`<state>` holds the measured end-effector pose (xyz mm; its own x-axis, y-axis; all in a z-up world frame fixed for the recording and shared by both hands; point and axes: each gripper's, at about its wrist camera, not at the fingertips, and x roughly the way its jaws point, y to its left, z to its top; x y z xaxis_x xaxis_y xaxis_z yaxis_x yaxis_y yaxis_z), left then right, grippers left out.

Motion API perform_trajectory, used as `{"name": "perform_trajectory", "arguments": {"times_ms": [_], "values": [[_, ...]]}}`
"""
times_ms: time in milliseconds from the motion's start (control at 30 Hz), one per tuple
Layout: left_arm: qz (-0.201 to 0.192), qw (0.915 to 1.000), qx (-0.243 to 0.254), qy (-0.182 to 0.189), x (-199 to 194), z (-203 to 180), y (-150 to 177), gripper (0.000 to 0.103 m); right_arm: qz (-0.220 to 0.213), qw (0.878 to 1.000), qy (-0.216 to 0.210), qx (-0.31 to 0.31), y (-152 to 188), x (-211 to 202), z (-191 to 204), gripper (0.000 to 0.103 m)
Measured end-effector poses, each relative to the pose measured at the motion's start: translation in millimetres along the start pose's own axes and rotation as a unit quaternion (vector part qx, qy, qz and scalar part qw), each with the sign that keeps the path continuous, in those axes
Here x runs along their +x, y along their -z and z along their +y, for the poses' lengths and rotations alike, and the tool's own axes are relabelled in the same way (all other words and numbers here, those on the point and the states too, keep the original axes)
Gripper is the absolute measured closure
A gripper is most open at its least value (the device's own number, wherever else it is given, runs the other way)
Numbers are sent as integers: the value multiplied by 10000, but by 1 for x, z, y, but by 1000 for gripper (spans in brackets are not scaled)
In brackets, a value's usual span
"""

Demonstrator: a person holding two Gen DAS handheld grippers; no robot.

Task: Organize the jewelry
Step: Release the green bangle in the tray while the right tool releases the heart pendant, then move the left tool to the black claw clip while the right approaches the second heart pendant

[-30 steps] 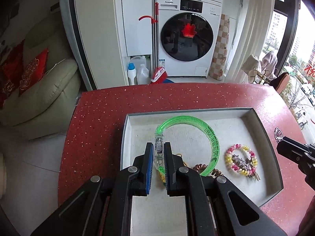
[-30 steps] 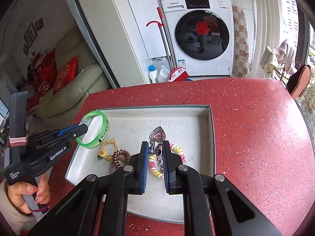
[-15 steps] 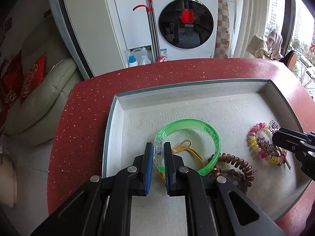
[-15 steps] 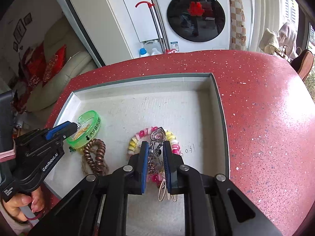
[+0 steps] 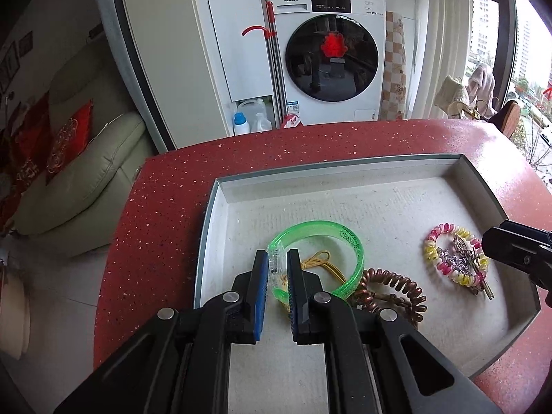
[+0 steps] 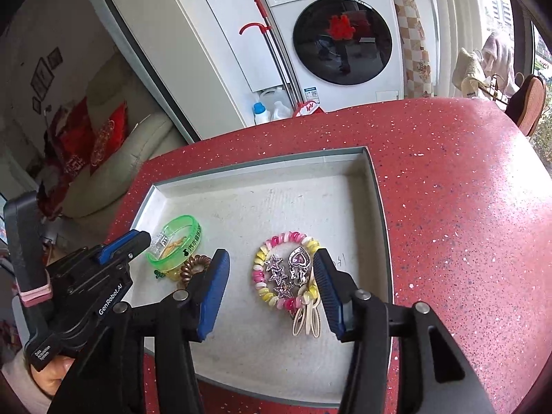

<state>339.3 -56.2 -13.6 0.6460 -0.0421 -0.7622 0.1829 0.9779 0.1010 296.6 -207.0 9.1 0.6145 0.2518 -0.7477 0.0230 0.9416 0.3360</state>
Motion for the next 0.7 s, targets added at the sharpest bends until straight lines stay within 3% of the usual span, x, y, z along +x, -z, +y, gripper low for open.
{"name": "perform_trajectory", "arguments": {"times_ms": [400,433,467,500,567,700], "values": [[-187,9996,-141,184,-33,9,7,72,-164,9998,-102,-74,15,-33,17,37],[-195,9995,-145,204,-35,10,9,65,-165,9998,-94,-85,16,-35,18,32],[-189,9995,-157,198,-38,11,11,15,-179,9998,-79,-98,18,-37,19,28],[-197,9995,-201,120,-41,13,14,0,-204,9997,-70,-113,19,-40,20,28],[-419,9988,-237,-7,-53,16,18,0,-230,9996,-33,-149,23,-44,21,28],[-383,9990,-213,61,-68,19,24,0,-314,9992,77,-220,30,-55,25,20]]}}
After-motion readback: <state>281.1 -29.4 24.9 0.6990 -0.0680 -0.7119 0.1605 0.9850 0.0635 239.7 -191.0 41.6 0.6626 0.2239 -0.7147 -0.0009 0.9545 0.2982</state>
